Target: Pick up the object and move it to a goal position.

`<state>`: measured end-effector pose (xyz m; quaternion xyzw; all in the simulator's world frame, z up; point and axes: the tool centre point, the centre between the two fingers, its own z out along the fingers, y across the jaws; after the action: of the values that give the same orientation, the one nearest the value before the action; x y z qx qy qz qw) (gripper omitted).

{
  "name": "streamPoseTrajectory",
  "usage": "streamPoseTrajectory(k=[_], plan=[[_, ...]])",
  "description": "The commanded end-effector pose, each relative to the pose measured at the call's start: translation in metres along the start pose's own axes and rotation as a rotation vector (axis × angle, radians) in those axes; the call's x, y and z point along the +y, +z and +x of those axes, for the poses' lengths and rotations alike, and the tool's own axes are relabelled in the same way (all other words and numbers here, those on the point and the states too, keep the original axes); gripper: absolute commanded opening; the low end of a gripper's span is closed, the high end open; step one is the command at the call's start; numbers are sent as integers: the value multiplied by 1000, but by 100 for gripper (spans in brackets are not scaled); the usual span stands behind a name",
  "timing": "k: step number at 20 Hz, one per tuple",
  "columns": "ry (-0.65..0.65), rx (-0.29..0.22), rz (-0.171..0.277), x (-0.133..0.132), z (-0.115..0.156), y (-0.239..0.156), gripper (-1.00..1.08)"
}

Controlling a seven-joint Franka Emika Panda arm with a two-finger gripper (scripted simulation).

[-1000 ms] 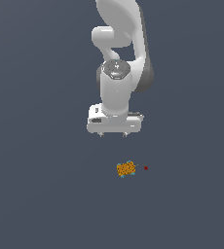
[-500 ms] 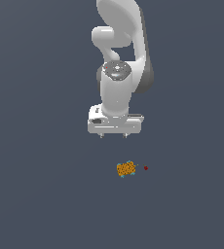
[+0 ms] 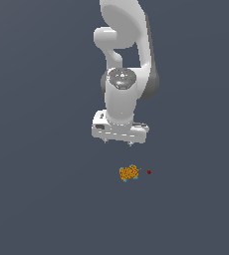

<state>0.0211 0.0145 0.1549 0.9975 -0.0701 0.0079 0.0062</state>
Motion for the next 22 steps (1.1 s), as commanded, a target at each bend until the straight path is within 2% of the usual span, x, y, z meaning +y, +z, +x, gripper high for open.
streamPoseTrajectory(k=[1,22], plan=[[55,-2,2,-4,3,4,100],[592,-17,10,-41,34,42,100]])
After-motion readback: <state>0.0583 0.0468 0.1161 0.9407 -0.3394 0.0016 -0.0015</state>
